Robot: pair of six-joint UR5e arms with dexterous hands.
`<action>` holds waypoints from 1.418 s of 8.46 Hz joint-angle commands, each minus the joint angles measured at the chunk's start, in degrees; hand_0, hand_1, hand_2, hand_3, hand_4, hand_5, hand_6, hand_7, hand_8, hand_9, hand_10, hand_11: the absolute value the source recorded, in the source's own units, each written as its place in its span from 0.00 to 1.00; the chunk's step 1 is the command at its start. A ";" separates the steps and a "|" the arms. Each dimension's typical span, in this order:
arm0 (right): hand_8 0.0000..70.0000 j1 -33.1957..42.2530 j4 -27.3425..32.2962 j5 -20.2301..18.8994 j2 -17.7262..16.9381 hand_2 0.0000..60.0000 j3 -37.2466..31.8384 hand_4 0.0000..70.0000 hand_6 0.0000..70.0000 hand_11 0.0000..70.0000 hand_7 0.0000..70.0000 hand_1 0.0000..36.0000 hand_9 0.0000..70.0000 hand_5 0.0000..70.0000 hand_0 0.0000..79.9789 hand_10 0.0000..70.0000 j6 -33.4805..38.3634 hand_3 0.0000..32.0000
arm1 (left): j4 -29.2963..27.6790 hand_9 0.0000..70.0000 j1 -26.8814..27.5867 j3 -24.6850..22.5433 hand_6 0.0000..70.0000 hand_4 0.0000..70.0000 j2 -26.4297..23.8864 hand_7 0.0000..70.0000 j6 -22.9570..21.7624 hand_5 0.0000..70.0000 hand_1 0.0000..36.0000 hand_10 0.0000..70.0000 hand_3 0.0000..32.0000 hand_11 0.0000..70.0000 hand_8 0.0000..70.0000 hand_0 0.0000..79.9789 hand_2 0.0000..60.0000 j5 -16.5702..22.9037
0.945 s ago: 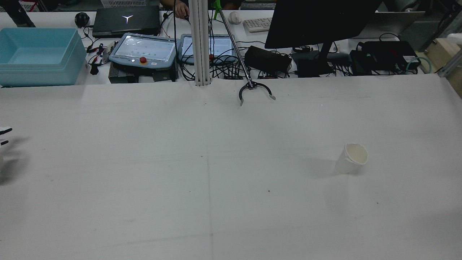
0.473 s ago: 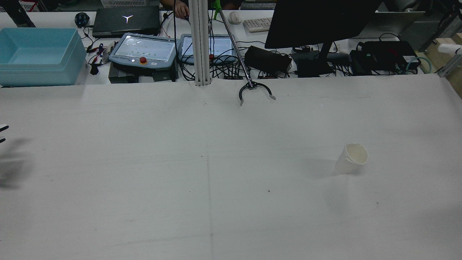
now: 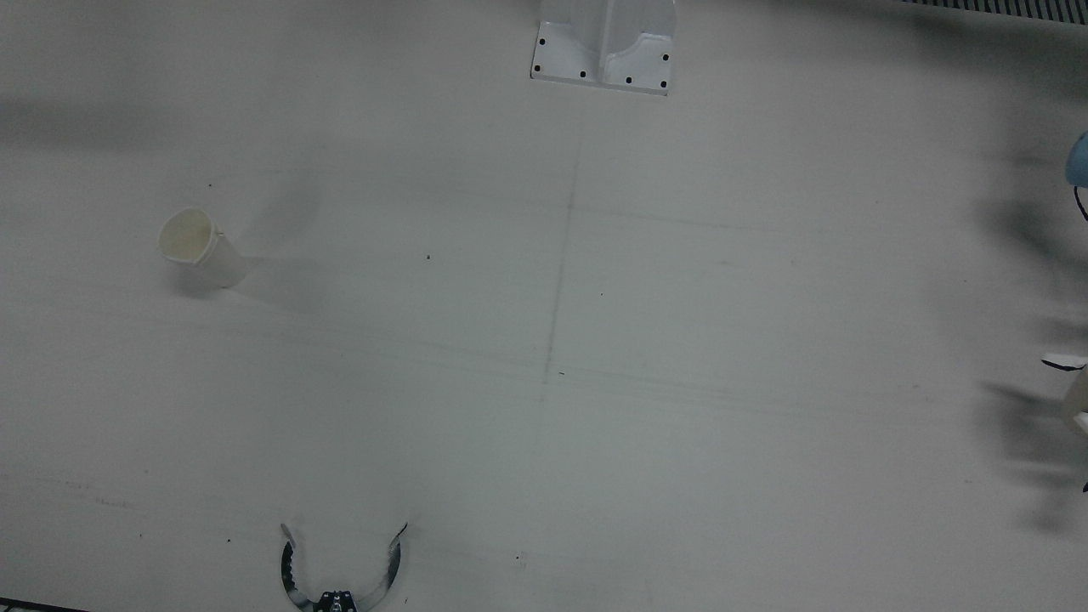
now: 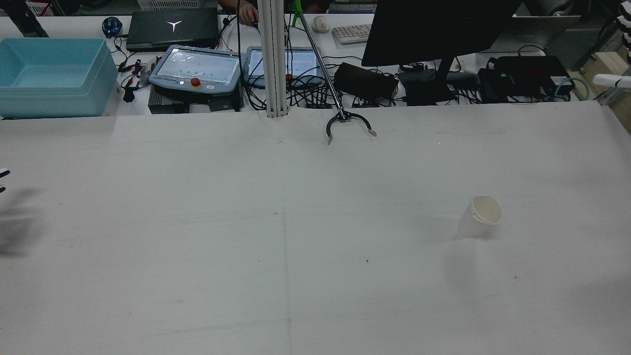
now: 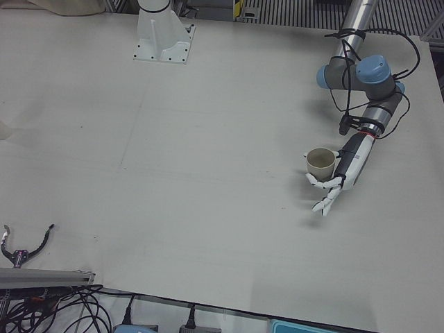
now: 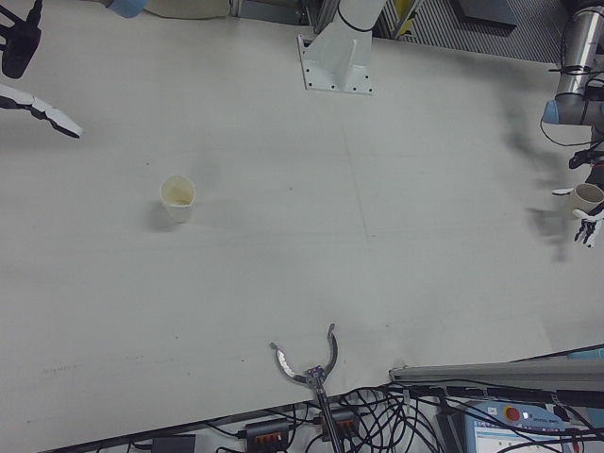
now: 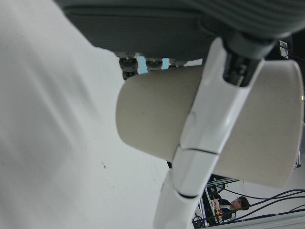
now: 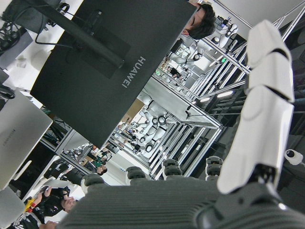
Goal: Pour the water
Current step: 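Lift the beige cup off the table with the left hand, then move the right hand in beside the white paper cup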
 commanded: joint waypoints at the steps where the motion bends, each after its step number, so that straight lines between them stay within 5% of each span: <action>1: 0.03 -6.68 0.42 0.11 0.29 0.23 -9.77 0.00 0.04 0.00 0.08 0.60 0.00 0.09 0.65 0.00 7.58 0.81 | 0.18 0.02 -0.45 0.36 0.13 1.00 0.05 0.18 0.04 1.00 1.00 0.10 0.00 0.20 0.07 1.00 0.00 -0.04; 3: 0.05 -7.23 0.34 -0.15 0.20 0.19 -10.15 0.00 0.02 0.00 0.04 0.54 0.02 0.09 0.62 0.00 8.15 0.81 | 0.09 0.02 -0.45 0.36 0.14 1.00 0.05 0.18 -0.31 1.00 1.00 0.10 0.00 0.21 0.07 1.00 0.00 0.05; 6: 0.04 -18.54 3.30 1.16 -0.06 0.21 -11.82 0.00 0.01 0.00 0.03 0.55 0.01 0.08 0.62 0.00 6.22 0.82 | 0.09 0.02 -0.45 0.27 0.13 1.00 0.05 0.18 -0.40 1.00 1.00 0.10 0.00 0.21 0.07 1.00 0.00 0.05; 8: 0.07 -19.10 13.14 6.05 -1.89 0.19 -11.47 0.00 0.00 0.00 0.00 0.52 0.03 0.07 0.61 0.00 -1.13 0.39 | -0.26 0.03 -0.89 0.27 0.14 1.00 0.75 0.19 -0.58 1.00 1.00 0.11 0.00 0.21 0.07 1.00 0.00 0.05; 10: 0.03 -21.54 21.11 14.05 -3.92 0.20 -13.13 0.00 0.00 0.00 0.00 0.55 0.00 0.06 0.62 0.00 -10.35 0.36 | -0.96 0.03 -0.89 0.45 0.14 1.00 1.72 0.19 -0.58 1.00 1.00 0.11 0.00 0.21 0.07 1.00 0.00 0.05; 11: 0.06 -23.91 28.48 17.74 -3.84 0.17 -18.88 0.00 0.00 0.00 0.00 0.51 0.01 0.05 0.61 0.00 -11.36 0.20 | -0.96 0.03 -0.98 0.45 0.14 1.00 1.81 0.19 -0.49 1.00 1.00 0.11 0.00 0.21 0.08 1.00 0.00 0.14; 12: 0.06 -27.24 34.99 20.82 -3.84 0.17 -23.20 0.00 0.00 0.00 0.00 0.50 0.01 0.05 0.60 0.00 -5.97 0.19 | -1.31 0.03 -0.98 1.14 0.14 1.00 1.81 0.19 -0.49 1.00 1.00 0.11 0.00 0.21 0.08 1.00 0.00 0.05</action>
